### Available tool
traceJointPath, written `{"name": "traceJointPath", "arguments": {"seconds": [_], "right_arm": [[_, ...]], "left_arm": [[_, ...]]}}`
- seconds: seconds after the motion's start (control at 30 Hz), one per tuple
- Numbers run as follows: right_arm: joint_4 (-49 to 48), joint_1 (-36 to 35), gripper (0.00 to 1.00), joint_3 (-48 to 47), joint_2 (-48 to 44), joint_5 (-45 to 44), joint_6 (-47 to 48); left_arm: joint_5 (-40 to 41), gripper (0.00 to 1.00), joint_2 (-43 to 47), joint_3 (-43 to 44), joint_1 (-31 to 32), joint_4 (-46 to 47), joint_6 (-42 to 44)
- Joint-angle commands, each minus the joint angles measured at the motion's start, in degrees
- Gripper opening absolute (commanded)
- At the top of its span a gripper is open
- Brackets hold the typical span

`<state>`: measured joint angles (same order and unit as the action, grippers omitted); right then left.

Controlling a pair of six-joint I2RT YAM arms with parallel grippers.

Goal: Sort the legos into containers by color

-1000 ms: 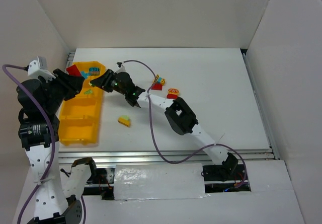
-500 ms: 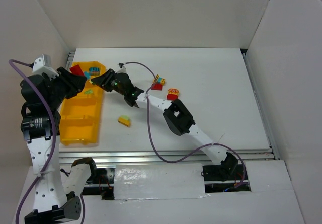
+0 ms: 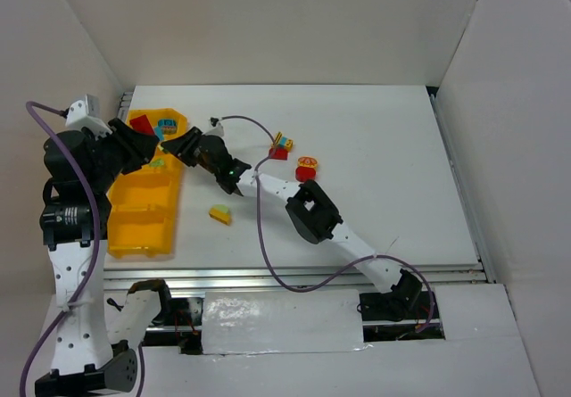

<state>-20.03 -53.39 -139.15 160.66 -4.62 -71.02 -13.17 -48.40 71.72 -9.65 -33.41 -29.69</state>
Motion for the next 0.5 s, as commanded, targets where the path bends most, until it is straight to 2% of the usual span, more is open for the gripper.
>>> {"name": "traceJointPath", "arguments": {"seconds": [0.0,0.2,0.27,0.47], "right_arm": [[-3.16,-0.76,0.28,-2.62,0.36,-1.80,1.23],[-2.73,-0.84,0.19,-3.05,0.18,-0.91,3.08],[-2.99,-0.84,0.19,-3.84,0.71,-0.56,3.35],[-4.65,-0.93,0.34,-4.82,1.41,0.49,2.21]], "left_arm": [[1.74,0.00,-0.02,1.23,1.12,2.56,2.18],[3.33,0.00,-0.03,2.10,1.83,1.59,2.10],[3.50,0.00,0.24,2.10,1.91,1.50,2.09],[4.29,0.00,0.85,1.05,1.92,1.59,2.27]]}}
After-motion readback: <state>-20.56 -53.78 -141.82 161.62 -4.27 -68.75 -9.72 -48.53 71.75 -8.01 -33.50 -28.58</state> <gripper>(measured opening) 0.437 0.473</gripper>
